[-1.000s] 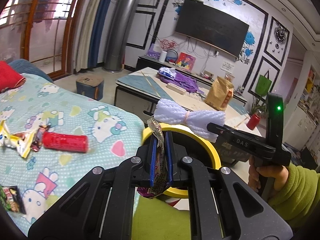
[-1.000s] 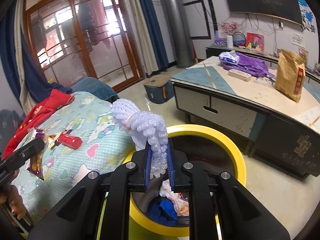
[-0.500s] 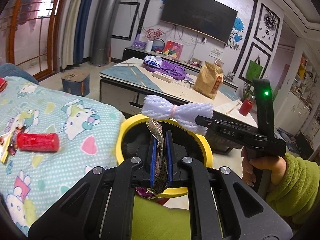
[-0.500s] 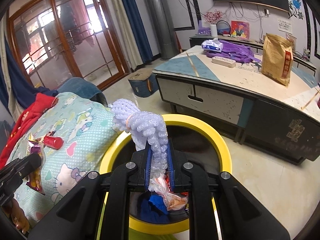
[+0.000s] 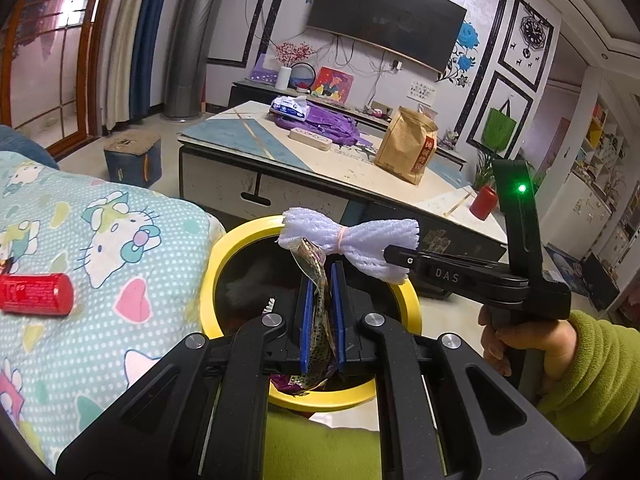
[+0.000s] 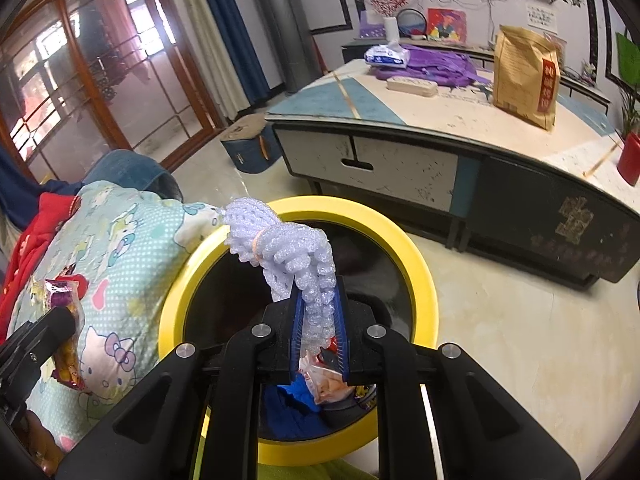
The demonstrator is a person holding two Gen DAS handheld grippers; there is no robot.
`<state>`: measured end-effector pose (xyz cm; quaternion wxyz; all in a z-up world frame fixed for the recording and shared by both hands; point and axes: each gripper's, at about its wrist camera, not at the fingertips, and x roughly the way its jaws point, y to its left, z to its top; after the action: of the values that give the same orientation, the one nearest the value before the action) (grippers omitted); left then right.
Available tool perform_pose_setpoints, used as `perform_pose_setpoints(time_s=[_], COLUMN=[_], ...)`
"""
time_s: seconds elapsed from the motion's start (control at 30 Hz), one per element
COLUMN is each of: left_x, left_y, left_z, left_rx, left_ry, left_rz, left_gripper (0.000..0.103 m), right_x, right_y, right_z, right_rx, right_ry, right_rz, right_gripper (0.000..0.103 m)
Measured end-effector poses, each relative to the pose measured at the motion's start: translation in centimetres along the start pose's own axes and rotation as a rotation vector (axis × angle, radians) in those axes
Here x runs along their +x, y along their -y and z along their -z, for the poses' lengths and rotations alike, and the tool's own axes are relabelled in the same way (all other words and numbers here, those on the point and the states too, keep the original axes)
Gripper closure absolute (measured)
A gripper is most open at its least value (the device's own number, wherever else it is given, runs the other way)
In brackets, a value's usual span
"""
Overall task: Collect trash
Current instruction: 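Carry the purple wrapper and lavender foam net in both tools over the bin, then open both tools over the bin to drop the purple wrapper and lavender net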
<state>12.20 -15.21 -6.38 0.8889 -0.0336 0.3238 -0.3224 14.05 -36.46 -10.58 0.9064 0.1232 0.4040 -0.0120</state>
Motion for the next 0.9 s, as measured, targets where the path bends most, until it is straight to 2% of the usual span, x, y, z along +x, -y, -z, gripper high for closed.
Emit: perform_pose_setpoints(time_s=[0.3,0.63,0.73,0.8,0.83,0.87,0.9], left_x=[2.2,3.1,3.0,3.0,2.9,2.9,2.7], left_y=[0.4,-0.1,-0.1,-0.2,-0.2,-0.2,-0.2], left_z=[-0.6,-0.3,-0.2,-0.2,-0.1,-0.1,-0.1], left_rx=[0.018,-0.014,-0.023,-0.021,-0.022,-0.024,-0.028], left_ry=[-0.026,-0.043,-0.042,-0.040,-0.040,-0.039,-0.035], left_rz=[-0.005,0.002,0.010,0.012,0.012,0.012,0.012], left_gripper=[0.098,0.098,0.079,0.076,0.071,0.061,0.056], right_x=[0.4,0.2,0.1,0.0,0.0,-0.1,-0.1], right_y=[0.5,1.0,1.0,1.1,1.1,1.1,1.1], right_z=[-0.2,-0.4,-0.4,-0.5,-0.5,-0.5,-0.6], right_rx=[0.028,0.050,0.056,0.056,0.057,0.058,0.058], right_ry=[-0.008,0.002,0.006,0.008,0.009,0.012,0.016], right_rz=[0.003,0.006,0.007,0.008,0.006,0.008,0.011], right_gripper=[0.089,0.087,0.082,0.081,0.078,0.074,0.072])
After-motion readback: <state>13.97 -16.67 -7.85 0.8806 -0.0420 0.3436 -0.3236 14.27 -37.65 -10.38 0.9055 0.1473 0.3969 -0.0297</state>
